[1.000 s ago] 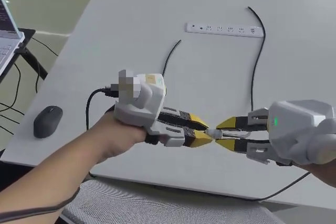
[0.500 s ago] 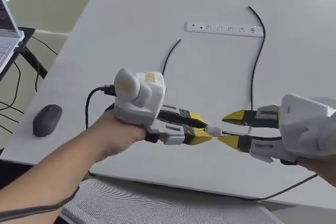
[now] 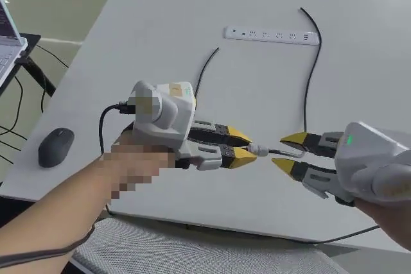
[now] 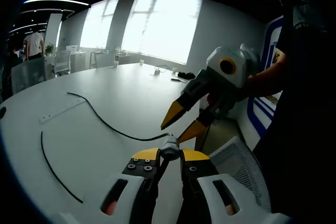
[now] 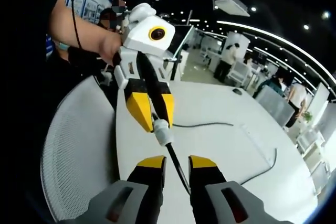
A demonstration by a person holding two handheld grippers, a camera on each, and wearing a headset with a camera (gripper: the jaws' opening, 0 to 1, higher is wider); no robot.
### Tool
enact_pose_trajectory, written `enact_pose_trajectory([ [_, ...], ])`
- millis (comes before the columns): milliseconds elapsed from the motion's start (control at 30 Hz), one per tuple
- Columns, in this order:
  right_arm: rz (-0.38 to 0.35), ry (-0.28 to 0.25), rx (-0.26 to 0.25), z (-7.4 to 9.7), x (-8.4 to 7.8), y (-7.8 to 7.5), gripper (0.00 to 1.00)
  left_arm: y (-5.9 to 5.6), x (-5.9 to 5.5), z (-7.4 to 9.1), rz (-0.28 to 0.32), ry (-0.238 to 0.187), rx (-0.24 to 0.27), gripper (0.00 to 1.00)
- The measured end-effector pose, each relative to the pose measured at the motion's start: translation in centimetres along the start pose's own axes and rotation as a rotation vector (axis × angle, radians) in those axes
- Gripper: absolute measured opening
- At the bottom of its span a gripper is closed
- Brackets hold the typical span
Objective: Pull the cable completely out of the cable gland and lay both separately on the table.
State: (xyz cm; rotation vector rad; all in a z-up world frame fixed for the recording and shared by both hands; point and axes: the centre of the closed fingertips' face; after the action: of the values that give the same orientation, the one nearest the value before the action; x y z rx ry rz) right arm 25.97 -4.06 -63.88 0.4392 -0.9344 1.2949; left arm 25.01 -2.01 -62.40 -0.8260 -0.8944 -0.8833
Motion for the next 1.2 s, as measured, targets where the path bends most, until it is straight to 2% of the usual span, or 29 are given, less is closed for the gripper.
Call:
enact_pose_trajectory([
  [133,0.01,0.005,-0.006,-0.3,0.1,0.2,0.1,0.0,0.1,-0.2,-0.015,0.007,0.002,0.15],
  [233,0.046,0.024,-0.023,-0.5,0.0,0.1,0.07,0.1,0.2,-0.4,-0.021,0.011,0.0,0.15],
  [533,0.065,0.037,-0.029,-1.0,0.2,0.0,0.02,0.8,-0.1,-0.7,-0.034,0.021,0.004,0.15],
  [1200,-0.03,0.067,-0.042,-1.5,-1.1,-0.4,0.0,1.4,-0.6,-0.9,-0.053,0.043,0.014,0.15],
])
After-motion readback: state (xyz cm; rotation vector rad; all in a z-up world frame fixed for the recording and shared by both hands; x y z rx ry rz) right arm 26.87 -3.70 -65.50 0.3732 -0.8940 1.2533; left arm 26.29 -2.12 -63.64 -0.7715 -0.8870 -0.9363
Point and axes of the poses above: the centre of the closed fingertips' face, and the gripper's own axes: z roughly backward along the fingers, y roughly to its left, x roughly out of its top, and after that the axes turned 4 degrees about x, right-handed
